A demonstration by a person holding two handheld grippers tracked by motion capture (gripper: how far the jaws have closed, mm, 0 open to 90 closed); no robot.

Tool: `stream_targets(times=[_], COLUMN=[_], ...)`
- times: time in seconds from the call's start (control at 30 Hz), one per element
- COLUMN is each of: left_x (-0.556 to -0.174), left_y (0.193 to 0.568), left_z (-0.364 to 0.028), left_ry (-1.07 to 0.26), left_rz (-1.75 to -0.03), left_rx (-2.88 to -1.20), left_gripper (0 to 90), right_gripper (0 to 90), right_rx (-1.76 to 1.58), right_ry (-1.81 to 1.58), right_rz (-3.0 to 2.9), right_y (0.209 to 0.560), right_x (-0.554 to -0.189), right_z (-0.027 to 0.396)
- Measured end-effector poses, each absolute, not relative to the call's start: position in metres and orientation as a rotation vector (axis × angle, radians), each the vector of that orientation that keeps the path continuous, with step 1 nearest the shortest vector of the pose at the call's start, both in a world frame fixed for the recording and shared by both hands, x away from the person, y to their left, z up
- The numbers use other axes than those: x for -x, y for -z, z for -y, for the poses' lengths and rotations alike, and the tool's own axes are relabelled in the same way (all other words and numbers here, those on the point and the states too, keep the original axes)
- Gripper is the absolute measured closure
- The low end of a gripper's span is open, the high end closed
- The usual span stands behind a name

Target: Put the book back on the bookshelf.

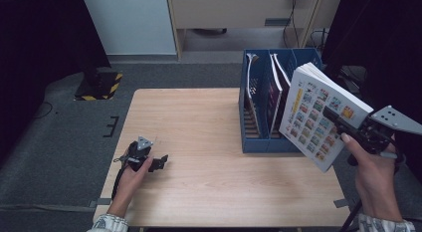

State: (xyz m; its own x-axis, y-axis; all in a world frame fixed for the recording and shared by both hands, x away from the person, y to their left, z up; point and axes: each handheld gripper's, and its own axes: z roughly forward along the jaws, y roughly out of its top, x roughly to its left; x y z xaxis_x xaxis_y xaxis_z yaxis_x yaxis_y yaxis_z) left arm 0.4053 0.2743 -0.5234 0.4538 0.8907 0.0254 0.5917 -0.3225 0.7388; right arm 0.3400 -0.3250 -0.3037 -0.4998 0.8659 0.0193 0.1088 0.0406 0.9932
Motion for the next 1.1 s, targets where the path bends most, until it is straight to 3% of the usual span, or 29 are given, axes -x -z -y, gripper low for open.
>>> stream_targets(times=[1.1], left_x=[-0.405], left_y=[0.523], left_z=[-0.274], left_ry=[-0.579], left_rz=[-1.233], left_rx=[-2.037], left_gripper=[5.2], right_gripper=[73.8], right_rx=[-1.081], right_ry=[-1.445], right_rz=[-1.644], right_y=[0.311], right_x=[-0.352], right_z=[0.336])
